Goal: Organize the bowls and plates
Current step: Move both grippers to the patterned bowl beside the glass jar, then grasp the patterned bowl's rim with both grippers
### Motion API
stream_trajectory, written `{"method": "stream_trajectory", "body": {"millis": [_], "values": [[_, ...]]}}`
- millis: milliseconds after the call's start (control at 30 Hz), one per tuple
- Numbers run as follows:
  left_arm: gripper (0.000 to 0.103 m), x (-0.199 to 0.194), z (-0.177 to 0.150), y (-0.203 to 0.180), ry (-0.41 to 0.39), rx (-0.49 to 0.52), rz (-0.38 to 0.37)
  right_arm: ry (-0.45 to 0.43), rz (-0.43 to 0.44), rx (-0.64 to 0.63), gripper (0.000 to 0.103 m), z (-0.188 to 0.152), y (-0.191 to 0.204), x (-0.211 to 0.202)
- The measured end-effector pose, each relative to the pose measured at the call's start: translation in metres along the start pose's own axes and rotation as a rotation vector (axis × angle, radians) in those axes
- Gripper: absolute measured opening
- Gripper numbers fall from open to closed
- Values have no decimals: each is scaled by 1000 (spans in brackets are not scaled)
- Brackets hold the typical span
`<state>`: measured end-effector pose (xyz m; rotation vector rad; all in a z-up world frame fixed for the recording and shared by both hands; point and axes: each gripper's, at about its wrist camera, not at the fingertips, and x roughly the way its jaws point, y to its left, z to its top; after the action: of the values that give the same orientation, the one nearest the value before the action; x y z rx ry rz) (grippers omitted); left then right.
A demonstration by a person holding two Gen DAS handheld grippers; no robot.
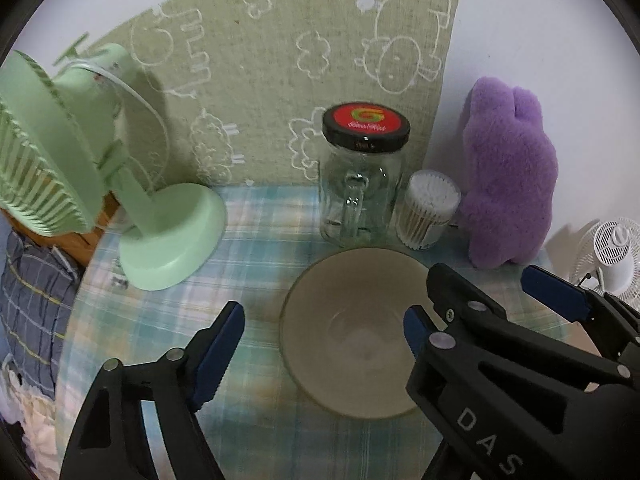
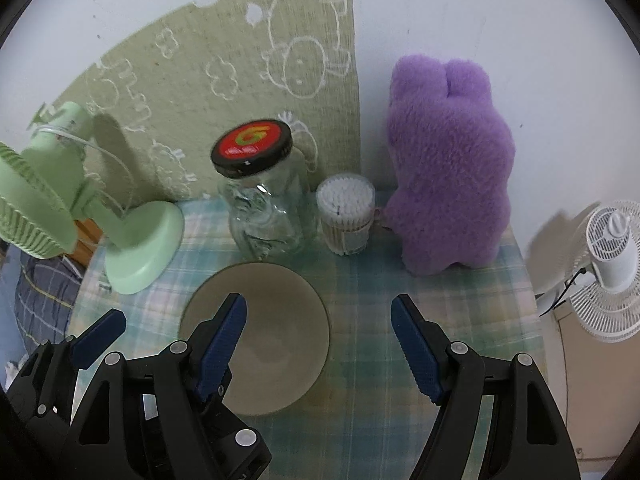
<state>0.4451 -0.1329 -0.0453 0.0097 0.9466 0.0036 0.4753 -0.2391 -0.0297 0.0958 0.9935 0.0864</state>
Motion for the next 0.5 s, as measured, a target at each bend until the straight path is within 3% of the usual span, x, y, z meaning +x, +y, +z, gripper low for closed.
{"method": "stream_trajectory", "body": {"millis": [33, 100, 267, 500], "values": [[81, 4, -1, 0, 5, 1, 1, 0, -3, 0, 76, -1, 0, 5], [68, 11, -2, -1, 12, 5, 13, 9, -12, 3, 73, -2, -1, 14], [58, 29, -6, 2, 53, -8, 15, 44, -9, 13, 64, -7, -3, 32], [37, 41, -11, 5, 81, -15, 59, 95, 10, 38, 38, -14, -5, 52]]}}
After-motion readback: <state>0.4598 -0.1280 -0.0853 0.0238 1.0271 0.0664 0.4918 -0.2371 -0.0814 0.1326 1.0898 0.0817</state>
